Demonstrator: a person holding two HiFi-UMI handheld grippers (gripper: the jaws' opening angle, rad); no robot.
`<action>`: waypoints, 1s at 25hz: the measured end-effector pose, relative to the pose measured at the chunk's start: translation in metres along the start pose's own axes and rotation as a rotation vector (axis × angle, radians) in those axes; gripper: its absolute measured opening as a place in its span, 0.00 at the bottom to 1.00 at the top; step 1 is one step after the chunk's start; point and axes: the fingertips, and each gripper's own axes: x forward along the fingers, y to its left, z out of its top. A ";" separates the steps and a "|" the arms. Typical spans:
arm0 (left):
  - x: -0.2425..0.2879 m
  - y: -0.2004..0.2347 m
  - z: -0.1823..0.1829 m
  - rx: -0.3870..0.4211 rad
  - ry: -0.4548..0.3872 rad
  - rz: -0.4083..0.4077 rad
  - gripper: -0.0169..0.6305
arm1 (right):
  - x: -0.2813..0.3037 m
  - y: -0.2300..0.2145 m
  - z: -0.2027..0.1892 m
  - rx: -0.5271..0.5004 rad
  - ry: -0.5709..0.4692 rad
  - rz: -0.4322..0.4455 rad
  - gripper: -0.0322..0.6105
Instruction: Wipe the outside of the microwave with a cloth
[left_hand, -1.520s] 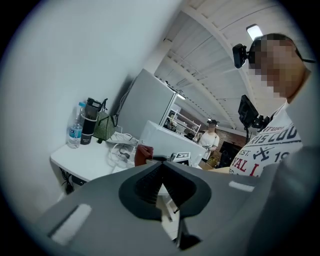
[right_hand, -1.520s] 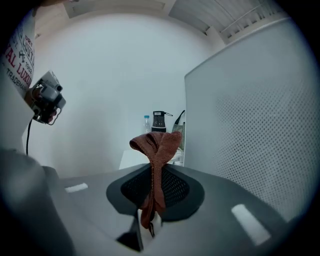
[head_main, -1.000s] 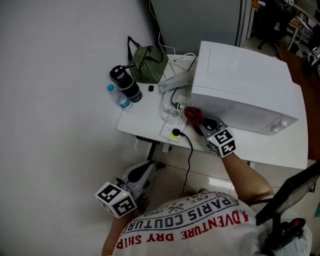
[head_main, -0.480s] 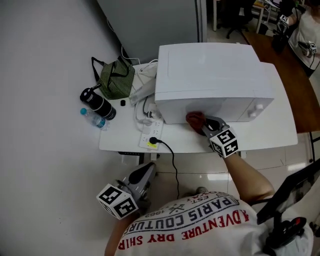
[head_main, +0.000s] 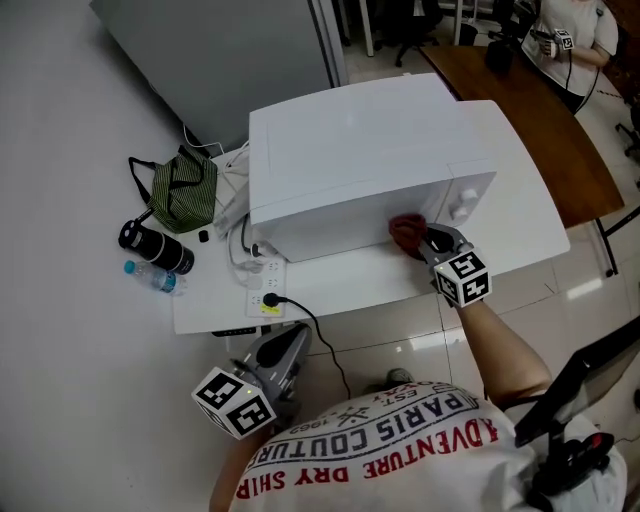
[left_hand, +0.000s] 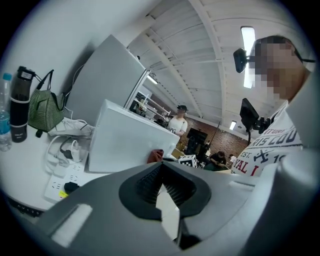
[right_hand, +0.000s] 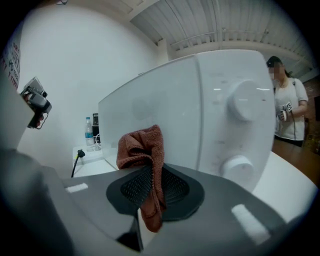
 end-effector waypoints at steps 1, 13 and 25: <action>0.004 -0.002 -0.001 0.001 0.008 -0.009 0.03 | -0.006 -0.010 -0.001 0.012 -0.002 -0.024 0.11; 0.002 -0.011 0.000 0.022 0.006 -0.020 0.03 | -0.039 -0.024 -0.003 0.061 -0.020 -0.075 0.11; -0.076 0.005 -0.006 -0.012 -0.129 0.118 0.03 | -0.004 0.133 0.083 0.049 -0.186 0.223 0.11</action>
